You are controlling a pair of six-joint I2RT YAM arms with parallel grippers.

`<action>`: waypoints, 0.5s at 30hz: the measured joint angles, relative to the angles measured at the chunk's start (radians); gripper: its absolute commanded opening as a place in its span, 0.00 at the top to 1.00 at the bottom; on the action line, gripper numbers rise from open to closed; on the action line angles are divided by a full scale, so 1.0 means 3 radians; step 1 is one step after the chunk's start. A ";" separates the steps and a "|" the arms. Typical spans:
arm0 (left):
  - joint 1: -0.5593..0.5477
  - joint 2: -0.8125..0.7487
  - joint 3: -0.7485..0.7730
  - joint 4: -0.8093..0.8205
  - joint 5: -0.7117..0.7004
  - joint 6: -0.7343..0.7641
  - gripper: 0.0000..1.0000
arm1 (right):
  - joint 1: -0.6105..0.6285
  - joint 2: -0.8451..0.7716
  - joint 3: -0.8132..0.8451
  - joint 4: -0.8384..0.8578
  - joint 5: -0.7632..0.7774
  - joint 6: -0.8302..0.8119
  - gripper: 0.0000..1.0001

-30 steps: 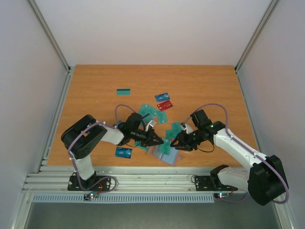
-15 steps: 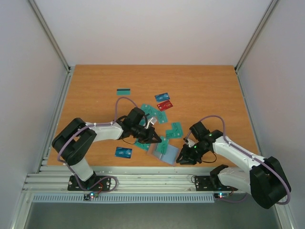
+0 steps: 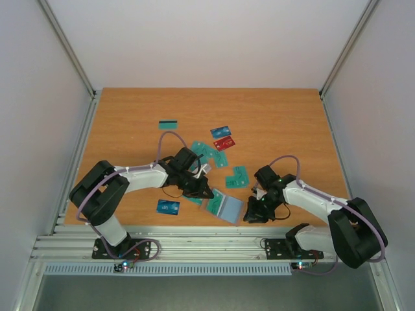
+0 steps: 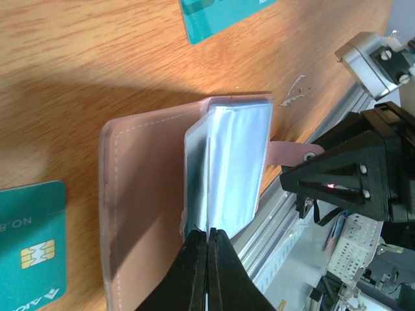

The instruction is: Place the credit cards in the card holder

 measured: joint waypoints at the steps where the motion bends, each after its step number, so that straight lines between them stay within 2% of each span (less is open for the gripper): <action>1: -0.0001 0.0000 0.0000 -0.0014 -0.0008 0.0010 1.00 | 0.0001 0.0047 0.0003 0.0017 0.0028 0.0004 0.77; 15: -0.0031 0.0047 0.0076 -0.0065 0.0017 0.0022 1.00 | 0.0001 0.0525 0.0306 0.0149 0.0281 0.0060 0.79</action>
